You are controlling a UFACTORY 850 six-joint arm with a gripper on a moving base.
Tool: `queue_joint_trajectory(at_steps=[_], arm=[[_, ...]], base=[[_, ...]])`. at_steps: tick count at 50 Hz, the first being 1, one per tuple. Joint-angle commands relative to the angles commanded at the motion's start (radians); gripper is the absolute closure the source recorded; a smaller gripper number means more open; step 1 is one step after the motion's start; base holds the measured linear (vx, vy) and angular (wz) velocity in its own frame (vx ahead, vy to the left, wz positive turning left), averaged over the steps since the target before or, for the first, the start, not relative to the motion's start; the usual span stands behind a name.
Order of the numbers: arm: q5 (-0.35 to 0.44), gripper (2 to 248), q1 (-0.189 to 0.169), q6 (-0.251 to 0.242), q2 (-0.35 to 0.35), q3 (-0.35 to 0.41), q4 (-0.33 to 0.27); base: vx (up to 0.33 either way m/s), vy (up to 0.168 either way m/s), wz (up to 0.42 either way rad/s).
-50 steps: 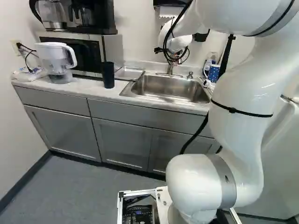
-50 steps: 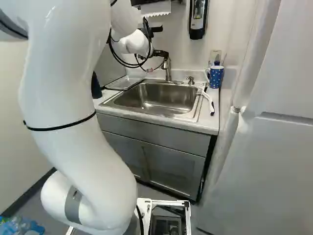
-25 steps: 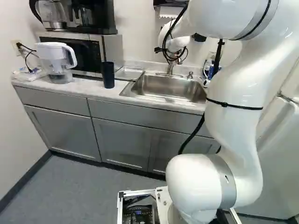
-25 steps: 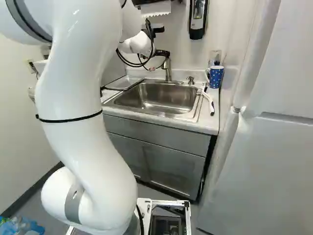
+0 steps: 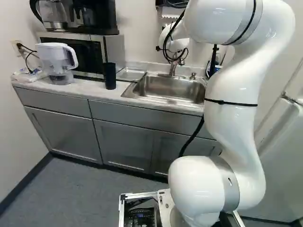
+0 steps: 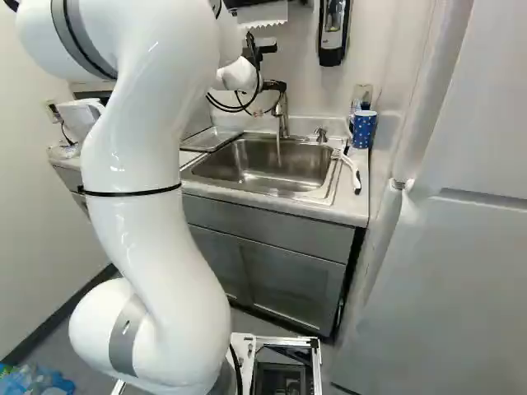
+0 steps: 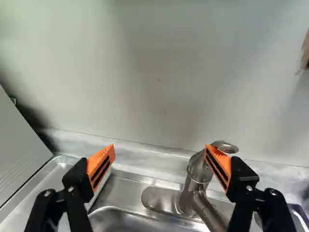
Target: Rinse the cup and place it in the tray
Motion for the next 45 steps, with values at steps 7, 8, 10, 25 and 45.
queue_joint_trajectory(at_steps=[7,8,10,25,45], arm=[[0.0,3,0.0,0.0,0.0,0.0,0.0],[0.0,3,0.0,0.0,0.0,0.0,0.0],[0.0,3,0.0,0.0,0.001,0.002,0.0],[0.0,3,-0.009,0.0,0.058,0.068,0.0],[-0.001,3,-0.026,0.0,0.158,0.182,0.0]], base=[[0.0,0.0,0.0],[0.0,0.0,0.0],[0.0,0.0,0.0],[0.0,0.0,0.0],[0.0,0.0,0.0]])
